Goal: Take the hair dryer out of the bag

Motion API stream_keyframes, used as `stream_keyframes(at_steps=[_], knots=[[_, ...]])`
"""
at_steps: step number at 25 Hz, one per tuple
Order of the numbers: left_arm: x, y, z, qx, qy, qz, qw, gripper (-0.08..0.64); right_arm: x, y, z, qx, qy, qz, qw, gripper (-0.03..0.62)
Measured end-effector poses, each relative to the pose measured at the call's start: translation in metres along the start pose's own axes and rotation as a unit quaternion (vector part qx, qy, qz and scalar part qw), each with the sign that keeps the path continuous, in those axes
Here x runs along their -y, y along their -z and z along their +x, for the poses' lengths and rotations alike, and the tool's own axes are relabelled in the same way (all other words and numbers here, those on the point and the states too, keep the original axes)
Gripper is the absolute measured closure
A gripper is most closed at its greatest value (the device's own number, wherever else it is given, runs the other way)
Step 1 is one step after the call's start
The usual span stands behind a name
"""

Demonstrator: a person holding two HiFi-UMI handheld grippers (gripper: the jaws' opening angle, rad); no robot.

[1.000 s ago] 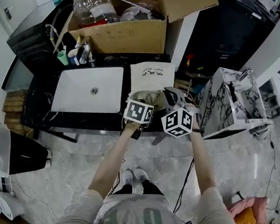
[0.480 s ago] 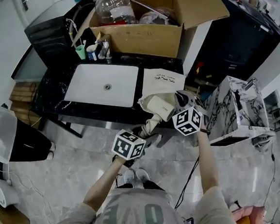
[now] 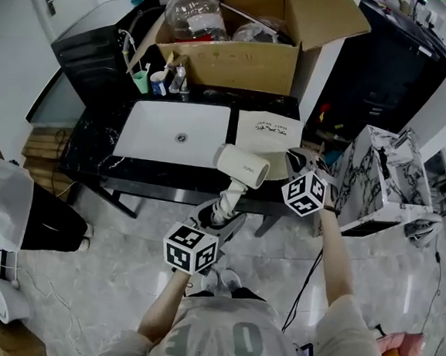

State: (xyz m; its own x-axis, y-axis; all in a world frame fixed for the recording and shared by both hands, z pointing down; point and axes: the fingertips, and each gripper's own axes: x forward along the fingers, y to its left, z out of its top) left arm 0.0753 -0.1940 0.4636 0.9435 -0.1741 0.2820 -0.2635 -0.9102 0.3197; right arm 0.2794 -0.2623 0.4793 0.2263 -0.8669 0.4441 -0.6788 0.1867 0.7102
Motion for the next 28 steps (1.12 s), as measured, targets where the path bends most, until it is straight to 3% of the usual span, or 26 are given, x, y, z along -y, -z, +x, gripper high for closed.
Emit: stream_keyframes(at_steps=[4, 8, 16, 22, 28], knots=[[-0.022, -0.054, -0.017, 0.072, -0.043, 0.028, 0.9961, 0.287, -0.020, 0.007, -0.001, -0.009, -0.016, -0.010, 1.000, 0.551], [-0.041, -0.106, -0.043, 0.152, -0.082, 0.039, 0.9842, 0.287, -0.046, 0.017, -0.001, -0.014, -0.046, -0.008, 0.999, 0.551], [-0.066, -0.157, -0.100, 0.263, -0.201, 0.065, 0.9413, 0.287, -0.081, 0.033, 0.005, -0.027, -0.092, -0.032, 0.995, 0.551], [-0.078, -0.170, -0.125, 0.293, -0.247, 0.075, 0.9208, 0.287, -0.101, 0.044, 0.009, -0.045, -0.116, -0.051, 0.991, 0.549], [-0.081, -0.173, -0.136, 0.300, -0.265, 0.083, 0.9125, 0.287, -0.108, 0.050, 0.012, -0.051, -0.127, -0.064, 0.989, 0.549]])
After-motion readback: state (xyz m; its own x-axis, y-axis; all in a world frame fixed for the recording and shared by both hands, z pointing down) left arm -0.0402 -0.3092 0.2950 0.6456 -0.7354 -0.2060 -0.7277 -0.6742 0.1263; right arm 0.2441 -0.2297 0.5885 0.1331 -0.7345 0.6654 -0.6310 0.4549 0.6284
